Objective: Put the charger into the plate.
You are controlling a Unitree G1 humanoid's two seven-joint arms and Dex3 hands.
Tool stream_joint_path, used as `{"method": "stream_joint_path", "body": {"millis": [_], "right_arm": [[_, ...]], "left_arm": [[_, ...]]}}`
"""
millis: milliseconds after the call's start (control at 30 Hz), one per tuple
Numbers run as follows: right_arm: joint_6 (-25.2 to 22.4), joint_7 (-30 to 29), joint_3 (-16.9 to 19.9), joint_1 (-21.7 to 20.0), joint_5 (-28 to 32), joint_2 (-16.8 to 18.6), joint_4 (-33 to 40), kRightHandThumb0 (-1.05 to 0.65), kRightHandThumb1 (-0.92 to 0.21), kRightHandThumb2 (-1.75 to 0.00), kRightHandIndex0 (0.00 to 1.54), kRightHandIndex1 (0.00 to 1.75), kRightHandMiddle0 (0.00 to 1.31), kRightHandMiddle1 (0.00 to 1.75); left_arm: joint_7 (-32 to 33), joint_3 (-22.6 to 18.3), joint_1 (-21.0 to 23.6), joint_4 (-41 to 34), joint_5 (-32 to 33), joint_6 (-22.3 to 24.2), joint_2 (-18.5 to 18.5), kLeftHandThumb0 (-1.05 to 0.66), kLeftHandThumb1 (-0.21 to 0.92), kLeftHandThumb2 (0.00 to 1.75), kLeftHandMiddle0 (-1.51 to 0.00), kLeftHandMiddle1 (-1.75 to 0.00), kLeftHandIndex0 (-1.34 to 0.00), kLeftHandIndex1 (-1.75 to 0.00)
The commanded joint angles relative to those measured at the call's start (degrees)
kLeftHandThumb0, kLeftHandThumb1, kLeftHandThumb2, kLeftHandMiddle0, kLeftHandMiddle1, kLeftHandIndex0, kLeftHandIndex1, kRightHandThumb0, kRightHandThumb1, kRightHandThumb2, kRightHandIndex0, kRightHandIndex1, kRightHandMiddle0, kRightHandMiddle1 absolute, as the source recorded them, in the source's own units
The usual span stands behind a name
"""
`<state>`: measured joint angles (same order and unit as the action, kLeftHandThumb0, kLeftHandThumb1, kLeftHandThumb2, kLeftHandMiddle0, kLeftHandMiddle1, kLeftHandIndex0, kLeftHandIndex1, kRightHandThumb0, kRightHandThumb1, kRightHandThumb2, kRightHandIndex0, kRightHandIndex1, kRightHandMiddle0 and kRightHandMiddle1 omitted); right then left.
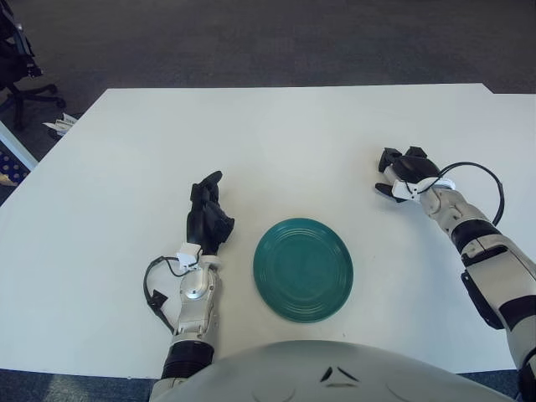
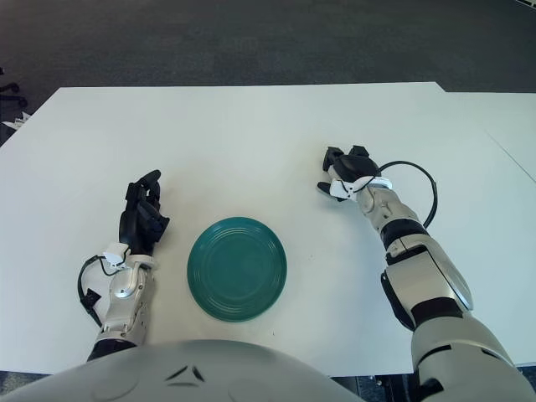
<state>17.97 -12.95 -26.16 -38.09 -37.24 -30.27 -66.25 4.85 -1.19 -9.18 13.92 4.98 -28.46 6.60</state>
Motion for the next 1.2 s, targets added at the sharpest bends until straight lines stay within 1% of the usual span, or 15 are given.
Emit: {"method": "stream_joint_path", "body": {"millis": [0, 300, 500, 667, 767, 833, 1000, 1167], "right_arm": [[-0.20, 2.04, -0.60, 3.59, 0.16, 1.21, -1.38, -0.49, -0.29, -1.35, 1.22, 1.75, 0.64, 1.75], [0.44, 1.79, -0.18, 3.59, 0.56, 0.73, -0.45, -0.50, -0.27, -1.38, 1.25, 1.75, 0.66, 1.75], [-0.94, 4.35, 0.58, 1.89, 0.76, -0.03, 1.31, -0.49, -0.29, -1.34, 1.27, 1.75, 0.63, 1.75], [-1.45, 3.78, 0.89, 0.90, 0.31, -0.71, 2.84, -0.47, -0.33, -1.30, 1.26, 1.75, 0.60, 1.75], [-1.39, 4.71, 1.20, -0.76, 0.31, -1.60, 4.18, -0.47, -0.34, -1.29, 1.25, 1.75, 0.60, 1.75], [-1.03, 5.23, 1.46, -1.57, 0.30, -2.27, 5.72, -0.47, -0.34, -1.28, 1.24, 1.75, 0.59, 1.75], [0.54, 5.03, 1.99, -1.43, -0.57, -4.42, 13.33, -0.48, -0.32, -1.31, 1.22, 1.75, 0.61, 1.75], [0.03, 7.79, 3.37, 0.67, -0.79, -7.04, 25.15, -0.50, -0.27, -1.38, 1.23, 1.75, 0.65, 1.75]], "left_arm": [[0.74, -0.51, -1.72, 2.56, -0.28, 1.73, 1.20, -1.05, 0.92, 1.07, -0.26, -0.01, -0.20, -1.02], [0.66, -0.61, -1.69, 2.73, 0.03, 1.57, 1.22, -1.05, 0.92, 1.08, -0.28, -0.01, -0.21, -1.01], [0.60, -0.57, -1.65, 2.93, -0.11, 1.67, 1.08, -1.05, 0.92, 1.09, -0.26, 0.00, -0.22, -1.00], [0.52, -0.52, -1.65, 3.08, -0.41, 1.73, 0.85, -1.05, 0.92, 1.09, -0.25, 0.00, -0.23, -1.01], [0.35, -0.47, -1.77, 3.00, -0.45, 1.72, 0.79, -1.05, 0.92, 1.09, -0.24, 0.00, -0.23, -1.01], [0.27, -0.53, -1.79, 3.00, -0.36, 1.70, 0.82, -1.05, 0.92, 1.09, -0.24, 0.00, -0.23, -1.01], [0.15, -0.51, -1.89, 2.85, -0.07, 1.71, 1.08, -1.05, 0.92, 1.09, -0.25, 0.00, -0.20, -1.01], [0.12, -0.40, -1.92, 2.77, -0.14, 2.07, 1.07, -1.05, 0.92, 1.09, -0.25, -0.01, -0.19, -1.00]]}}
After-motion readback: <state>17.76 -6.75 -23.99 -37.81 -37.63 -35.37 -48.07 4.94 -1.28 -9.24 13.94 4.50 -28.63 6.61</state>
